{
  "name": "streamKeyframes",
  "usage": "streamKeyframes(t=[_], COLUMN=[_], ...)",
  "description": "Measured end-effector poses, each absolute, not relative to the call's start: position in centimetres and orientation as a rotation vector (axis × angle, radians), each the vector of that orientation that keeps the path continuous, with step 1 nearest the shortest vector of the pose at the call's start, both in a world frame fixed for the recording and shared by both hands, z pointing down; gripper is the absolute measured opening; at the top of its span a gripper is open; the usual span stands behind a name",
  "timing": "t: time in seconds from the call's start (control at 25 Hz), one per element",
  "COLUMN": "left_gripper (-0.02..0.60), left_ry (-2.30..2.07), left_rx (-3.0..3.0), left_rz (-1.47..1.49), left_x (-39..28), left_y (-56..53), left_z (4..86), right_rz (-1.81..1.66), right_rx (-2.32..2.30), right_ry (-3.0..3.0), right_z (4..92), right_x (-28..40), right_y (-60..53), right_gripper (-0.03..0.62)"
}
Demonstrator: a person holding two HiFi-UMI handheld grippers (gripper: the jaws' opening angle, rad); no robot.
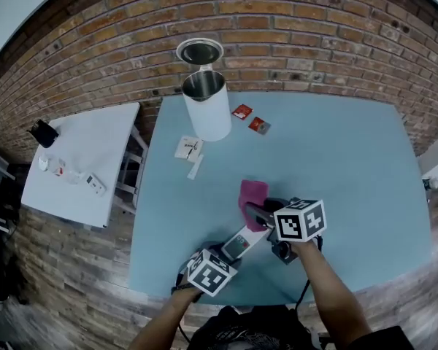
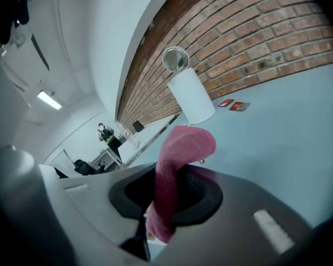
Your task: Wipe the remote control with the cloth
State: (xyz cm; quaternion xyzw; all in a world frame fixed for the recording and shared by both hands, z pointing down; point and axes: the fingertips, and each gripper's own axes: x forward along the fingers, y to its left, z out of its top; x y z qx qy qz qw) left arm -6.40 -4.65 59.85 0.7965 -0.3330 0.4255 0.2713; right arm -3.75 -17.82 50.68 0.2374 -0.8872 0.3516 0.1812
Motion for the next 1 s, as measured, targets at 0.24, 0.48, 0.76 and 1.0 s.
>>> streamKeyframes(t=[0.24,0.48,0.76,1.0], left_gripper=[0.281,0.272,0.267,0.268], left_ry=[-0.962,-0.950,-0.822,-0.629], left_rx=[2.105,2.111,1.773,1.462], left_rz=[1.187,1.176,0.439,-0.178], left_x=[-6.4,-6.4,-6.7,-7.0], left_y=[-4.8,-5.0,-5.0,-4.9], left_z=[60.0,59.9,58.3,56.0], right_rz=[1.110,1.191,1.153,1.050], right_rx=[0.900,1.053,1.150,1.012], right_ry=[-2.513,-2.576,-2.617,-2.625], right_z=[51.1,50.3,49.3,49.8], right_x=[2.5,6.0,7.9,4.1], right_y=[-17.3,-16.9,-17.3,-16.2], right_gripper=[0.077,0.077,0.077,0.077])
